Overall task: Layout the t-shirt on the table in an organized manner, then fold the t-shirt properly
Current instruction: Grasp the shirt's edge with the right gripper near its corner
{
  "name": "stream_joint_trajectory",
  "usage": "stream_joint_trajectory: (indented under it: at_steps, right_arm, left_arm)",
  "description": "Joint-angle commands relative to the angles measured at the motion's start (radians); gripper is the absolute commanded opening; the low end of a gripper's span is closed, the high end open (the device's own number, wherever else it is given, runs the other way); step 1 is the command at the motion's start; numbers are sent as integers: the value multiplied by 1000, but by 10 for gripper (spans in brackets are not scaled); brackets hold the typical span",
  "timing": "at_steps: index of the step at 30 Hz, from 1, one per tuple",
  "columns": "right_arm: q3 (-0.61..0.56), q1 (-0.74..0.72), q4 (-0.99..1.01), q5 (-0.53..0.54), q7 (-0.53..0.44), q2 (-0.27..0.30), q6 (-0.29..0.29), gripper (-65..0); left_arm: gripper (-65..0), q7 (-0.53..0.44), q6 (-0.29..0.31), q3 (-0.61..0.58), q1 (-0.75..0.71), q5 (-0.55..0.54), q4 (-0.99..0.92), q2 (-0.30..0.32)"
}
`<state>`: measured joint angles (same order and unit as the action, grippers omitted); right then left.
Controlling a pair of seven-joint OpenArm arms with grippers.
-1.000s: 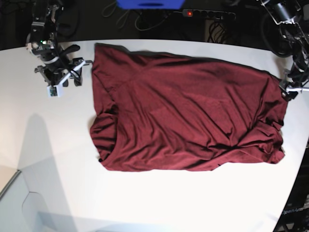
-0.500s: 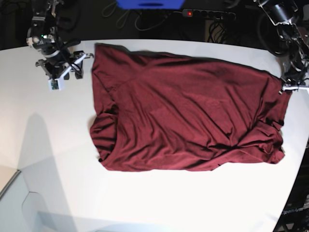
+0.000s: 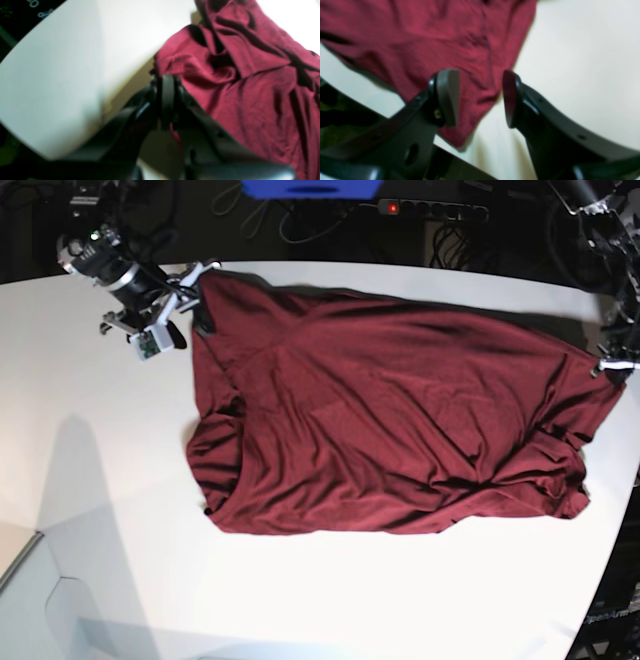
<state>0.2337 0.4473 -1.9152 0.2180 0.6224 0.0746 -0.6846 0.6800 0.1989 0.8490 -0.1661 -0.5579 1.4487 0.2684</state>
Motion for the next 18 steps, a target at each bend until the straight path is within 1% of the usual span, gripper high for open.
stream_joint_trajectory:
  at_steps: [1,4,6,10,18]
  right_arm:
    - [0,15,-11,8,-11,3,-14,-362]
    - [-23,40,7,7,-14,1,-14,-362]
    - [-38,41,38,2,-17,-9,-14,-362]
    - [-41,43,99,4,-17,-9,-14,-363]
    - [-121,72,104,4,-16,-9,-14,-363]
  left_arm:
    - [-648,-26,0,36,7,-6,33,24]
    - [-648,-26,0,68,7,-6,45,24]
    - [-648,-24,0,69,7,-6,48,24]
    - [-648,-24,0,72,7,-6,48,27]
    - [-648,-24,0,72,6,-6,48,25]
